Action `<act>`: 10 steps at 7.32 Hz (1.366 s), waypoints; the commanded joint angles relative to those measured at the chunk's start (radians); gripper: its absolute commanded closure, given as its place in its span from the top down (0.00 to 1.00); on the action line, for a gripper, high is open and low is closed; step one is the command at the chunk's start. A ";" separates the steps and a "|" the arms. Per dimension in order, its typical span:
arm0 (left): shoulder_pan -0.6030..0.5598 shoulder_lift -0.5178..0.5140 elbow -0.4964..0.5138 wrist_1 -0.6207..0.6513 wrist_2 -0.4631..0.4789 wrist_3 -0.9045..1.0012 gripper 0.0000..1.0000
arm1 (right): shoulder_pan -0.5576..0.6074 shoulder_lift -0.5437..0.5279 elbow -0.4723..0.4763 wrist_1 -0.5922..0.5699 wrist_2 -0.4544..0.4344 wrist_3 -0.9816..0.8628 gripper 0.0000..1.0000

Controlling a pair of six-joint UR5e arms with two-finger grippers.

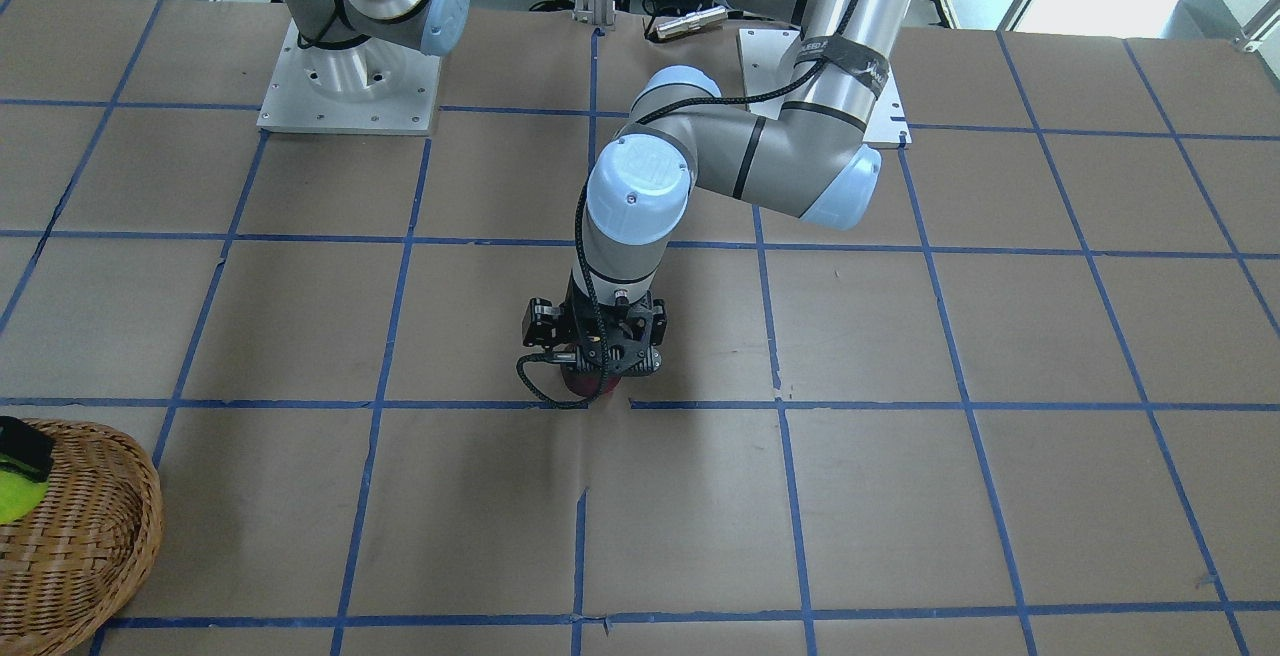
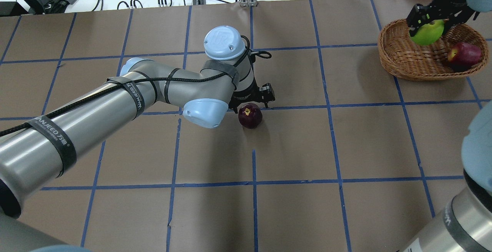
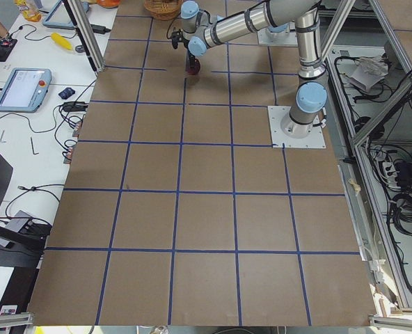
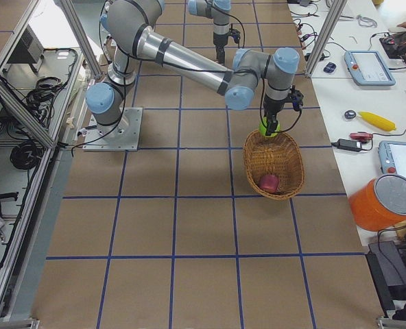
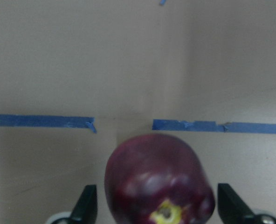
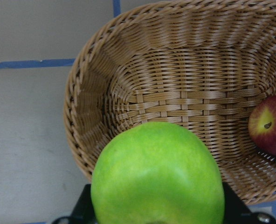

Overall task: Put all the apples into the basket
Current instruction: 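Carry green apple to basket with right gripper while left sets dark apple down, then open the right gripper over the basket while the left gripper draws back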

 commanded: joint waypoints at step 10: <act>0.335 0.428 0.153 -0.708 0.065 0.364 1.00 | -0.061 0.193 -0.019 -0.131 -0.008 -0.119 0.81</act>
